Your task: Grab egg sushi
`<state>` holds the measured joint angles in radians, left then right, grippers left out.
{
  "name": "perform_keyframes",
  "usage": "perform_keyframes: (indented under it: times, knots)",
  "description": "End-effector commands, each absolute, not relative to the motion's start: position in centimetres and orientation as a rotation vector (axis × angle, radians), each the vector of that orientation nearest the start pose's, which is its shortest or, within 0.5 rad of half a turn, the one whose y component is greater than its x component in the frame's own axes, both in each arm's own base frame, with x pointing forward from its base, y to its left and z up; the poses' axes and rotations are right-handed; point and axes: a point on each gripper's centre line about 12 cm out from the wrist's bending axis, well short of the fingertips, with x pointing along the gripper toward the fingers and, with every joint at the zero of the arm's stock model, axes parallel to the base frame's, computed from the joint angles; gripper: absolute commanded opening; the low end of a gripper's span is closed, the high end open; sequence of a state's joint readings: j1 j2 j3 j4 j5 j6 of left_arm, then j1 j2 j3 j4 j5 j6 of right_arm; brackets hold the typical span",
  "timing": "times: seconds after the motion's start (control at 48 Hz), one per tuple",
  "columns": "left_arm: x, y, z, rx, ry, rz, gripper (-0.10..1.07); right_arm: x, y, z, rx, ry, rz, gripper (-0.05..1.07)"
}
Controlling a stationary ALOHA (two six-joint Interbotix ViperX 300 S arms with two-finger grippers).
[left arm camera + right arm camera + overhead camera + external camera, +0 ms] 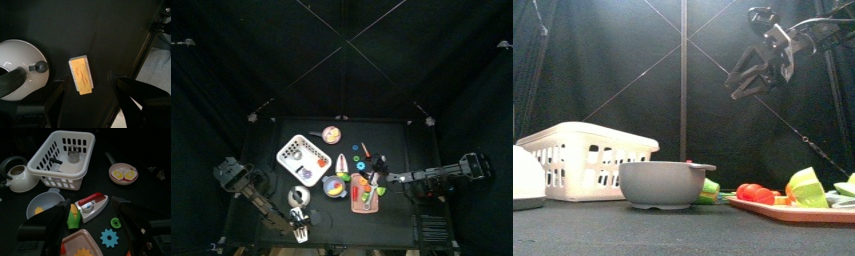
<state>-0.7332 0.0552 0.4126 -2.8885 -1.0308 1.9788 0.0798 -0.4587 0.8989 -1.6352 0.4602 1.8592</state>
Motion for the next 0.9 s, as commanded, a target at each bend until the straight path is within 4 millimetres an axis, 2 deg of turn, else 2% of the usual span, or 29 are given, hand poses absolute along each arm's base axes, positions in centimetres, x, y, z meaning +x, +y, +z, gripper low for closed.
perform_keyframes:
  times: [0.0,0.208,0.375,0.604,0.875]
  knots:
    - [27.9,-21.8,16.9,-0.199,1.339,0.284,0.95,29.4,-3.0,26.1,0.106,0.328,-0.416,0.96]
    - [27.3,-21.8,14.8,-0.26,1.329,0.249,0.95,29.4,-2.8,26.0,0.129,0.334,-0.415,0.96]
    - [26.1,-20.4,13.3,-0.266,1.35,0.292,0.95,29.3,-2.7,25.9,0.152,0.341,-0.417,0.96]
    - [26.4,-20.5,12.6,-0.345,1.301,0.228,0.95,29.3,-2.5,25.7,0.182,0.351,-0.418,0.96]
    - [26.1,-19.6,11.4,-0.348,1.309,0.239,0.94,29.1,-2.3,25.2,0.195,0.366,-0.42,0.96]
